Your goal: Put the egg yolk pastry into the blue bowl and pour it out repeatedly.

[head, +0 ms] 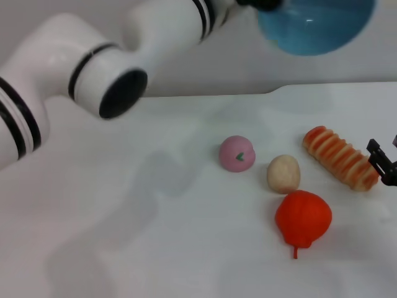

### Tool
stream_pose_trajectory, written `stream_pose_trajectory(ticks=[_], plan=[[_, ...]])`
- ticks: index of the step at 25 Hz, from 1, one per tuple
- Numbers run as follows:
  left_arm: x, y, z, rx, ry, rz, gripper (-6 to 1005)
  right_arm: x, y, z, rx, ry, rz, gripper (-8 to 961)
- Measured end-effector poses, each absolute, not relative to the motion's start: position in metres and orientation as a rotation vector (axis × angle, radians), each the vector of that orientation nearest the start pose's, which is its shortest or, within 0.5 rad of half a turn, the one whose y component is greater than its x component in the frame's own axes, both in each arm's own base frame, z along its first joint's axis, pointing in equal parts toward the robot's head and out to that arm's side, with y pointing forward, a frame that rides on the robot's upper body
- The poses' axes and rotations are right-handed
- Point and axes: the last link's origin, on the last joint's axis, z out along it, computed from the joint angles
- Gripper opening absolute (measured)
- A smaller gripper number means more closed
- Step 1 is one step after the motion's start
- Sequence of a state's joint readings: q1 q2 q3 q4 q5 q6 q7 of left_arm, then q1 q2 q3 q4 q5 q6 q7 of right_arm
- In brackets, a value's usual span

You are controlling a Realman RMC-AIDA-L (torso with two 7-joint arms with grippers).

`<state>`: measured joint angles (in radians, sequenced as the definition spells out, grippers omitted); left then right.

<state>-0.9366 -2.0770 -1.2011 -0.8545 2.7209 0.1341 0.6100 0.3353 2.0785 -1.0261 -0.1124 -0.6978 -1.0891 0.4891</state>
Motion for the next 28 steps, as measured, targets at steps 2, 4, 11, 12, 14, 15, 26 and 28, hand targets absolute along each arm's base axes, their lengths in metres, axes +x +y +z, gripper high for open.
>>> stream_pose_trajectory(ticks=[2, 4, 11, 12, 14, 15, 26, 28], plan=[[-0.016, 0.462, -0.066, -2.090, 0.339, -0.290, -2, 0.376, 0.293, -0.014, -1.748, 0.744, 0.622, 526], [-0.026, 0.472, -0.059, -2.130, 0.212, -0.225, -2, 0.375, 0.294, -0.013, -1.748, 0.734, 0.630, 526], [-0.070, 0.488, -0.033, -2.258, -0.208, 0.032, -1, 0.362, 0.306, 0.001, -1.740, 0.705, 0.734, 525], [-0.077, 0.488, -0.030, -2.267, -0.258, 0.058, -1, 0.360, 0.308, 0.003, -1.740, 0.692, 0.739, 525], [-0.089, 0.487, -0.026, -2.274, -0.321, 0.088, -1, 0.359, 0.312, 0.006, -1.738, 0.680, 0.737, 525], [-0.097, 0.486, -0.024, -2.278, -0.360, 0.106, -1, 0.358, 0.315, 0.009, -1.734, 0.677, 0.738, 525], [-0.163, 0.468, -0.032, -2.314, -0.738, 0.260, -2, 0.328, 0.365, 0.045, -1.874, 0.761, 0.674, 525], [-0.172, 0.465, -0.032, -2.308, -0.790, 0.266, -1, 0.317, 0.375, 0.050, -1.918, 0.810, 0.641, 525]])
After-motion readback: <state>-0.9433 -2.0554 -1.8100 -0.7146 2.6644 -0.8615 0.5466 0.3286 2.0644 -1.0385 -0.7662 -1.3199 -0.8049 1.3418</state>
